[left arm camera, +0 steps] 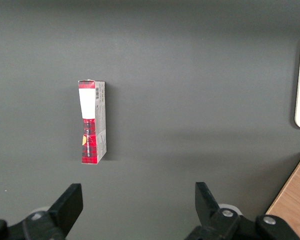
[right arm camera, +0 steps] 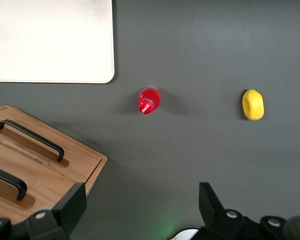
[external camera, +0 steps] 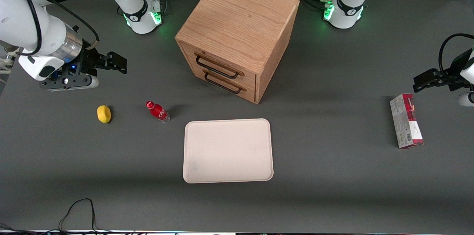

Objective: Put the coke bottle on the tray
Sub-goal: 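Move the open right gripper down over the red Coca-Cola bottle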

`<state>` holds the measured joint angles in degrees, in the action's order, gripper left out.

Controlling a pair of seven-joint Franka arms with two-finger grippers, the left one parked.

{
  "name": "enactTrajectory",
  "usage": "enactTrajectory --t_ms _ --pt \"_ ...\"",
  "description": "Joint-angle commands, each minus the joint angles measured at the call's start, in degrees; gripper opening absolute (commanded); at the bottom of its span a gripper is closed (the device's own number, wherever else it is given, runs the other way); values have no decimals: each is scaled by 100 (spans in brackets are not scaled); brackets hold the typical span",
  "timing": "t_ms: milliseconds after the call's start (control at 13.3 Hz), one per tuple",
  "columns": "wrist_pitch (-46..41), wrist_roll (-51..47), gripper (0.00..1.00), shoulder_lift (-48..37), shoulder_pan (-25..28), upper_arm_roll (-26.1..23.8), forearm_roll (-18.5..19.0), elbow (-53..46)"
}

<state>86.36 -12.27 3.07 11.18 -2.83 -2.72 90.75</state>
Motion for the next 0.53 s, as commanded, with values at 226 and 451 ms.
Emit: enactTrajectory --t_ms 226,451 --pt "317 -162 100 37 78 10 -53 564" --pt "1344 -170 100 18 78 37 -44 1416"
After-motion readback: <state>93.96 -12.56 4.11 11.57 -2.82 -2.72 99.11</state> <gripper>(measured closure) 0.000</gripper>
